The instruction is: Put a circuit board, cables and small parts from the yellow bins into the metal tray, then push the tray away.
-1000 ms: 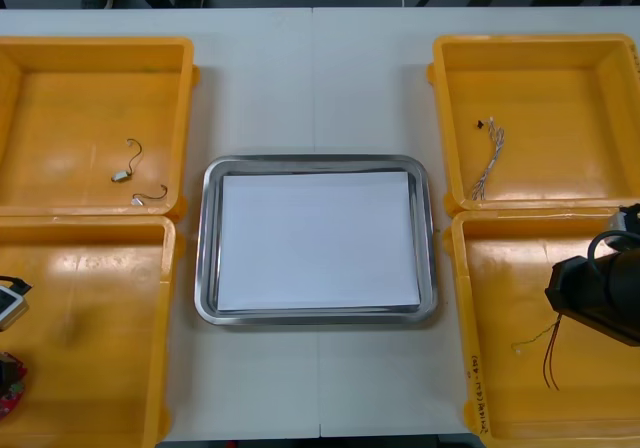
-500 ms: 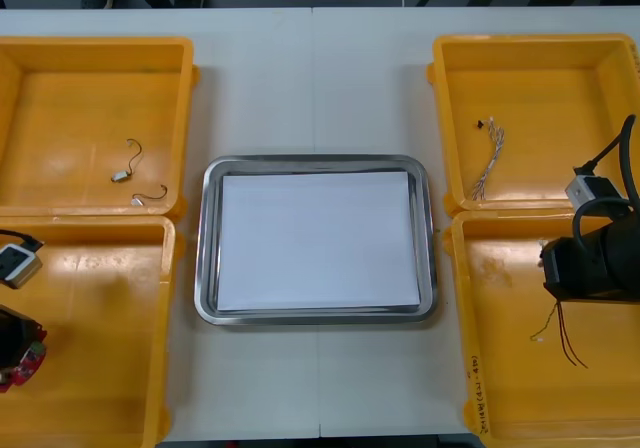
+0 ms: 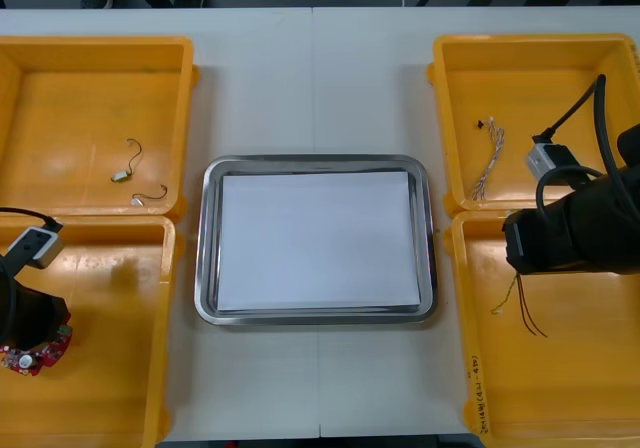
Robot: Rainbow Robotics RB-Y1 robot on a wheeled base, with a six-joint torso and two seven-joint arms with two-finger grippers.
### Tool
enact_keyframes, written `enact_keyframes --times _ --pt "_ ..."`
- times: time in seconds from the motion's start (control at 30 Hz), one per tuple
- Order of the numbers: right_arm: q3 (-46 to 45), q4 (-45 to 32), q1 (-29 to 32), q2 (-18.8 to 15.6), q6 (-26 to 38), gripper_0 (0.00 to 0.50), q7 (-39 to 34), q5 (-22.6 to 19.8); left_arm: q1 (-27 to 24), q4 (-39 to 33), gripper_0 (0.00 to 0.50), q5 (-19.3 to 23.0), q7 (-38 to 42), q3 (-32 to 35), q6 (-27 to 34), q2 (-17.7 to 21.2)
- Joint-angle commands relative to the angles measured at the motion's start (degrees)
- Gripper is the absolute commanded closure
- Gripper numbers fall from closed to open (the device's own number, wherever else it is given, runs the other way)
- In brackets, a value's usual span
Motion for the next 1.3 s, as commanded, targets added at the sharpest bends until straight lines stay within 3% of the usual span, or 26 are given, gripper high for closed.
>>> enact_keyframes --times 0.03,0.2,0.33,0.67,0.7,0.83,0.9,1.3 --pt "3.6 -1.7 -3.0 2.1 0.3 0.500 -0.1 0.4 -1.9 -0.1 0.500 -0.4 -0.5 -0.8 0.5 -0.7" --pt "5.0 -1.7 -3.5 2.5 0.3 0.500 -0.8 0.4 -1.6 0.4 0.498 -0.1 -0.5 -1.0 0.5 -0.7" --pt "5.8 -1.7 -3.5 2.6 0.3 0.500 -1.6 1.5 -1.6 1.9 0.459 0.4 -0.7 -1.0 0.2 -0.7" --pt "6.0 -1.7 -4.2 2.5 0.3 0.500 -4.5 1.1 -1.5 4.4 0.451 0.8 -1.2 -1.8 -1.4 -0.7" --pt "6.0 -1.7 -4.2 2.5 0.3 0.500 -4.5 1.1 -1.5 4.4 0.435 0.9 -1.2 -1.9 -1.5 -0.7" --pt "6.0 -1.7 -4.4 2.4 0.3 0.500 -4.5 0.8 -1.5 4.4 0.132 1.1 -1.2 -1.9 -1.5 -0.7" --pt "6.2 -1.6 -4.8 2.4 0.3 0.500 -4.6 0.6 -1.6 4.3 0.009 1.2 -1.2 -1.9 -1.8 -0.7" --pt "6.3 1.1 -5.7 1.9 0.3 0.500 -3.7 0.2 -2.1 -1.5 0.000 3.2 0.6 3.3 0.9 -0.7"
